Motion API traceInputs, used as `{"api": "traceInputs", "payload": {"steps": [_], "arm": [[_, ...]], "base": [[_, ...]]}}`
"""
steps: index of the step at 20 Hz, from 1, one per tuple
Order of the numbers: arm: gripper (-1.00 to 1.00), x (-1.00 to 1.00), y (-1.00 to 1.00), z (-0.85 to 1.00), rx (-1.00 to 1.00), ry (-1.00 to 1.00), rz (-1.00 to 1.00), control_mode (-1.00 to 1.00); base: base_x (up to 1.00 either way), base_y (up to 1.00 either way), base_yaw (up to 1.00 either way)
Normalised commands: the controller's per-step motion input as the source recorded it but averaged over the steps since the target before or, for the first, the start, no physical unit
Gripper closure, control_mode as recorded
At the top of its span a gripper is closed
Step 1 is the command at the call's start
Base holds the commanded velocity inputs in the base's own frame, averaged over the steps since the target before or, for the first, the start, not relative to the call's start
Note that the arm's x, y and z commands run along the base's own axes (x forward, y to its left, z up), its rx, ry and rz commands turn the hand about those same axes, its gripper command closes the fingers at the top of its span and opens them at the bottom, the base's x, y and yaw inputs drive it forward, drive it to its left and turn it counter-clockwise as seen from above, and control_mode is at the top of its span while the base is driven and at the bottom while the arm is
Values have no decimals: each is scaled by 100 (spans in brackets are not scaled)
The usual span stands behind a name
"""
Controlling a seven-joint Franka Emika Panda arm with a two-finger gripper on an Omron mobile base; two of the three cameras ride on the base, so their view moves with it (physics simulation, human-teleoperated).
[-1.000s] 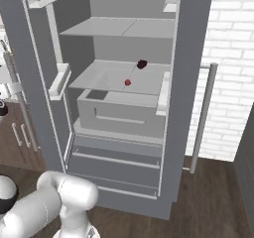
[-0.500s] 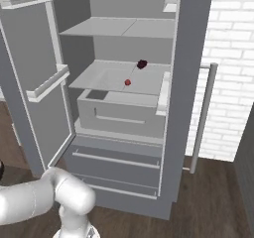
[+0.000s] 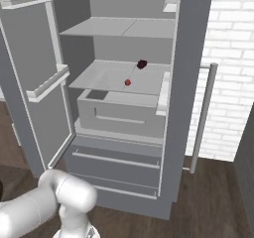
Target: Take the strawberry from the fridge and place it on top of the pancake, located on the dining counter.
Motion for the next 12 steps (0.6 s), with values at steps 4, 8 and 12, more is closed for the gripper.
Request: {"api": "traceInputs", "payload": {"steps": [4, 8, 12], "arm": [[-100, -36, -100, 33, 0, 16, -1, -100], [-100, -22, -100, 49, 0, 29, 0, -100], [-100, -31, -100, 40, 1, 25, 0, -100]], "base": [[0, 0, 0], [0, 0, 0], [0, 0, 0]]}}
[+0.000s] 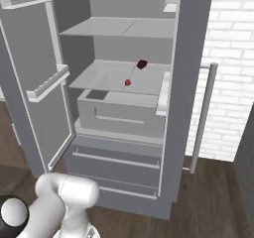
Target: Take the strawberry from the fridge and place it on top of the pancake, located on the dining counter.
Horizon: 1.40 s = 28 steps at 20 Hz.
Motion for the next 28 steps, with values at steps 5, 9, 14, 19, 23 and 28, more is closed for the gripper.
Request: {"api": "traceInputs", "payload": {"steps": [5, 9, 14, 19, 23, 28], "arm": [[-100, -35, -100, 32, 7, 21, -3, -100], [-100, -23, -100, 12, 4, 15, -10, -100], [-100, -18, -100, 0, 8, 0, -10, -100], [-100, -15, -100, 10, 18, 7, -12, -100], [-100, -30, -100, 17, 8, 5, -8, -100], [-100, -46, -53, 0, -1, 0, -8, -100]], "base": [[0, 0, 0], [0, 0, 0], [0, 0, 0], [0, 0, 0], [0, 0, 0], [0, 0, 0]]}}
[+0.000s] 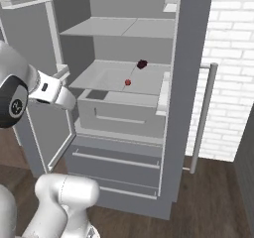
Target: Take the strawberry from the fridge and place it on top of the pancake, located on the dining counter.
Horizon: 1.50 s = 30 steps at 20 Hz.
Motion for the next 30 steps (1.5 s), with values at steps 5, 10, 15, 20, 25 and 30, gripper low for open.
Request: {"api": "traceInputs", "payload": {"steps": [5, 10, 15, 20, 25, 30], "arm": [[-100, -53, -54, 0, 0, 0, -1, -100], [-100, -26, -13, 0, 0, -4, 2, -100], [-100, -6, 0, 0, 0, -2, 0, 100], [-100, 0, 0, 0, 0, 0, 0, 100], [-100, 0, 0, 0, 0, 0, 0, 100], [-100, 0, 0, 0, 0, 0, 0, 100]], "base": [[0, 0, 0], [0, 0, 0], [10, 0, 0], [89, 0, 0], [100, 2, 0], [99, 0, 0]]}}
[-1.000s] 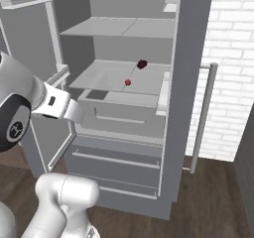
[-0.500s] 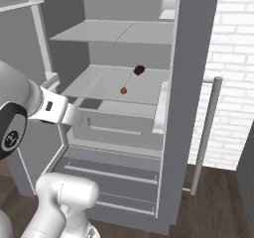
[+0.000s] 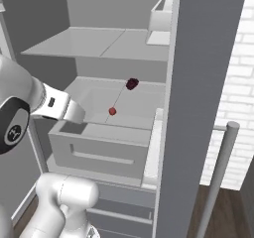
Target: Take the strawberry from the fridge and place it on top of the pancake, located on the dining counter.
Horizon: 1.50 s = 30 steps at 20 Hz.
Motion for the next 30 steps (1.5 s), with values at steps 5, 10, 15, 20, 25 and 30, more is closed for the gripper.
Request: {"api": "traceInputs", "payload": {"steps": [5, 10, 15, 20, 25, 30], "arm": [[-100, 26, 15, -11, -3, 0, 0, -100], [-100, 68, 13, -41, -4, 2, 1, -100], [-100, 28, -11, -30, 0, 2, 7, -100], [-100, 57, 0, -33, 0, 6, 2, -100], [-100, 62, 0, -30, 0, 3, 1, -100], [-100, 61, 0, -28, 0, 2, 1, -100]], "base": [[54, 3, 0], [0, 0, 0], [0, 0, 0], [0, 0, 0], [0, 0, 0], [0, 0, 0]]}}
